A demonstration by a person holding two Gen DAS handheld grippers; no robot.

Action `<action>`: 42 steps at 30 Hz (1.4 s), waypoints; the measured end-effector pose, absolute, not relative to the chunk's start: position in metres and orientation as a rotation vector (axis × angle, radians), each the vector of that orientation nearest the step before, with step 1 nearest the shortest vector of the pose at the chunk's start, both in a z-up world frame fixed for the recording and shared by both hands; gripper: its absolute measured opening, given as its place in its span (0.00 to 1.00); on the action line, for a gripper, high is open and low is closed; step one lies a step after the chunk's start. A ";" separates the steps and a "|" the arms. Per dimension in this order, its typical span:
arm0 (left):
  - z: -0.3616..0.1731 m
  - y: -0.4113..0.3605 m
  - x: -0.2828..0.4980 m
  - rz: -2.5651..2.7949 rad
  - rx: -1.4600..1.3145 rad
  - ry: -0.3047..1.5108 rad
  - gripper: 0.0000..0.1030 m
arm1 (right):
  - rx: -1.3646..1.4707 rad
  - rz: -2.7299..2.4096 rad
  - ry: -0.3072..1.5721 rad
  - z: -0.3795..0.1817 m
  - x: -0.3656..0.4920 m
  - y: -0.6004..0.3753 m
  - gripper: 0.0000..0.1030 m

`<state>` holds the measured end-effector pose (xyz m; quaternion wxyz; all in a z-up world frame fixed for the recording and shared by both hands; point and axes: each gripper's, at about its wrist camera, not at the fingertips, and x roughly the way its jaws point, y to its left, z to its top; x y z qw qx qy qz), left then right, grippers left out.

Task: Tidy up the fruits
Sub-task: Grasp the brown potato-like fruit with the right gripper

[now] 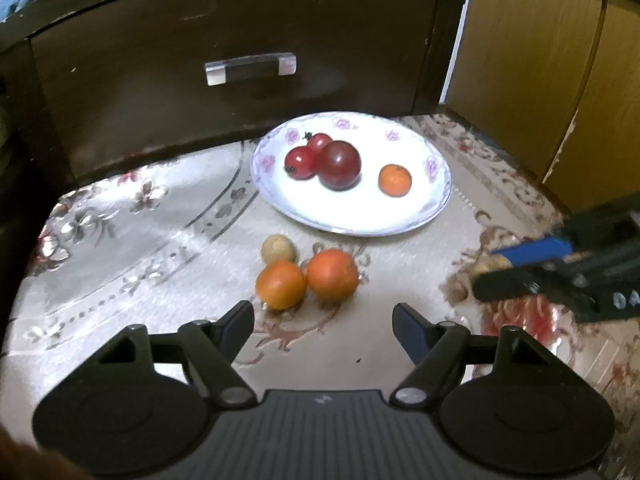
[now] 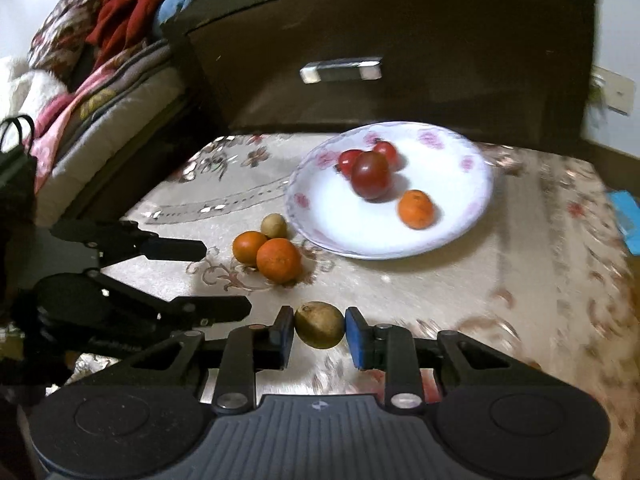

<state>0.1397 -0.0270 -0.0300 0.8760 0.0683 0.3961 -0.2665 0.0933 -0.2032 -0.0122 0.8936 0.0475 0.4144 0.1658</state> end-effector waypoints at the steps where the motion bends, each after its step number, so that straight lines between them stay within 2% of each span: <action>1: -0.029 -0.029 0.141 -0.560 0.139 0.826 0.79 | 0.104 0.337 0.859 -0.011 0.090 -0.205 0.22; 12: -0.033 -0.061 0.153 -0.580 0.247 0.758 0.70 | 0.148 0.337 0.857 -0.017 0.093 -0.210 0.23; 14: -0.034 -0.063 0.153 -0.597 0.266 0.737 0.61 | 0.160 0.329 0.861 -0.017 0.096 -0.213 0.23; 15: -0.035 -0.065 0.153 -0.606 0.281 0.734 0.60 | 0.164 0.327 0.858 -0.016 0.097 -0.215 0.23; 25: -0.040 -0.073 0.145 -0.661 0.380 0.721 0.60 | 0.125 0.332 0.878 -0.022 0.097 -0.212 0.25; 32: -0.023 -0.047 0.155 -0.628 0.327 0.720 0.60 | 0.069 0.405 0.912 -0.030 0.098 -0.200 0.35; 42: -0.039 -0.038 0.158 -0.628 0.351 0.774 0.60 | 0.076 0.460 0.929 -0.044 0.104 -0.184 0.36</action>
